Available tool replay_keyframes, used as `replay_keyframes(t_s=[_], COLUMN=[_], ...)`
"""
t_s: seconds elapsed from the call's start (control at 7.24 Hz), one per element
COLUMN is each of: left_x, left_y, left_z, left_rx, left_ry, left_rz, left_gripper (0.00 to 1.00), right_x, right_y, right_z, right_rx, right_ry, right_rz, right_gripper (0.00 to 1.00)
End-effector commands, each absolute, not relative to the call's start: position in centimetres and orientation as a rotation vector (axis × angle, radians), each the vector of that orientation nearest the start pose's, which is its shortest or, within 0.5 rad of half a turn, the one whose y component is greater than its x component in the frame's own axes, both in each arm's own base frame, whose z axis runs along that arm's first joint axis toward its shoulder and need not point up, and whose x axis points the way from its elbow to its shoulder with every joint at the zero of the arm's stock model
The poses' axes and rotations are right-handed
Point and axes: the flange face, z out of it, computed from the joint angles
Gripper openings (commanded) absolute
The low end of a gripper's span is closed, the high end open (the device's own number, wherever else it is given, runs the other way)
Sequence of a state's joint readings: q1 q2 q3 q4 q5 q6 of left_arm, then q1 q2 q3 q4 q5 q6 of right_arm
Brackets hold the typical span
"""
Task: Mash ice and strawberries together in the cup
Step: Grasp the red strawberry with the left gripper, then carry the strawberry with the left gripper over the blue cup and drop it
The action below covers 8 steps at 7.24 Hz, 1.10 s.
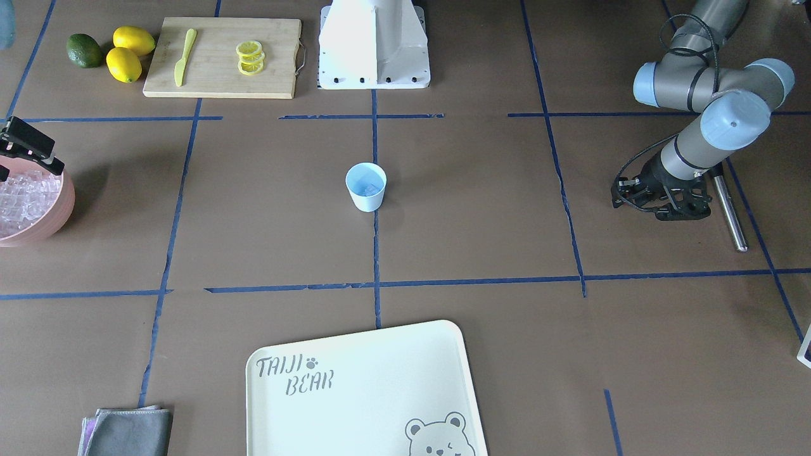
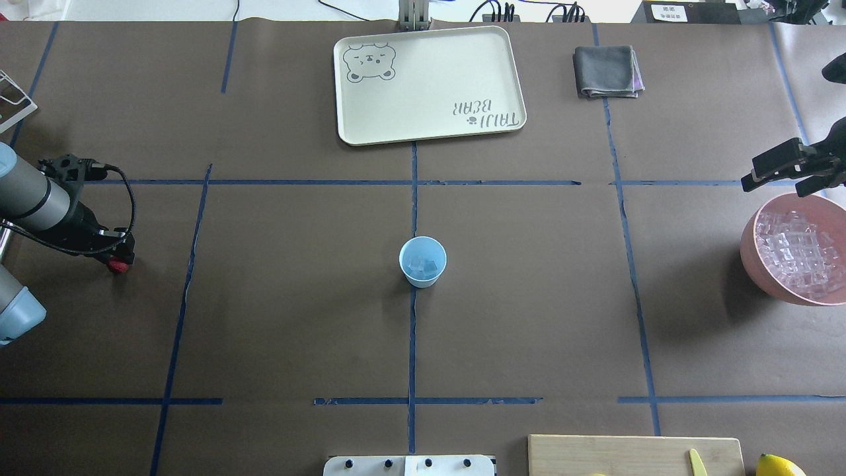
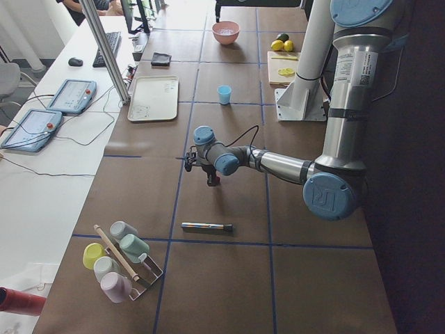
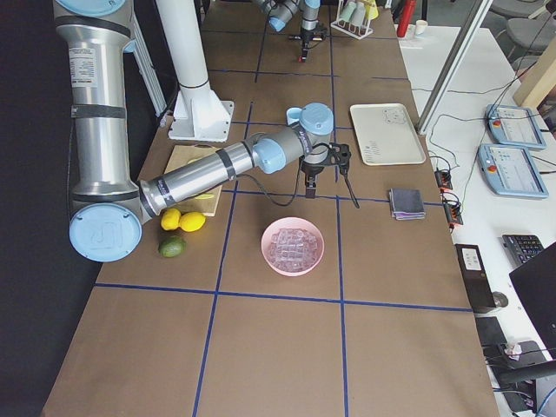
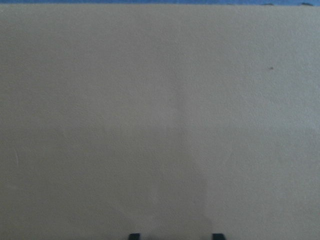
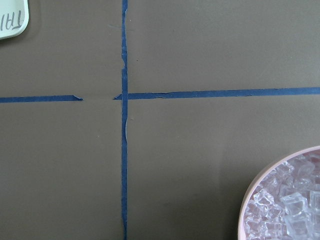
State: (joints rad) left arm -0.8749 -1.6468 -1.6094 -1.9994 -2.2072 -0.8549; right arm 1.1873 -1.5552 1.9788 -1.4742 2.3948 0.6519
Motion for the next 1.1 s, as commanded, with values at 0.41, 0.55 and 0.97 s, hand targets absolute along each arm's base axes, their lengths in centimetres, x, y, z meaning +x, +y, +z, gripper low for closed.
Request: replay_keyframes(t_s=[0.41,0.55,0.97], left_x=[31.7,34.2,45.7], left_y=[-47.4,-48.8,-47.6], left_z=[43.9,36.8,18.8], left_rx=[-0.134,-0.137,-0.214], left_ry=[1.011,1.087,1.234], left_rz=[-0.07,-0.123,-0.182], left_gripper=[0.0,0.0,0.0], right_x=[-12.4,-12.3,-11.6], right_y=[-47.2,-47.2,-47.1], right_z=[43.4,43.5,44.0], right_rx=[0.029,0.029,0.035], right_ry=[-0.945,-0.942,-0.939], right_rz=[0.034,0.036,0.035], right_gripper=[1.0,1.0,1.0])
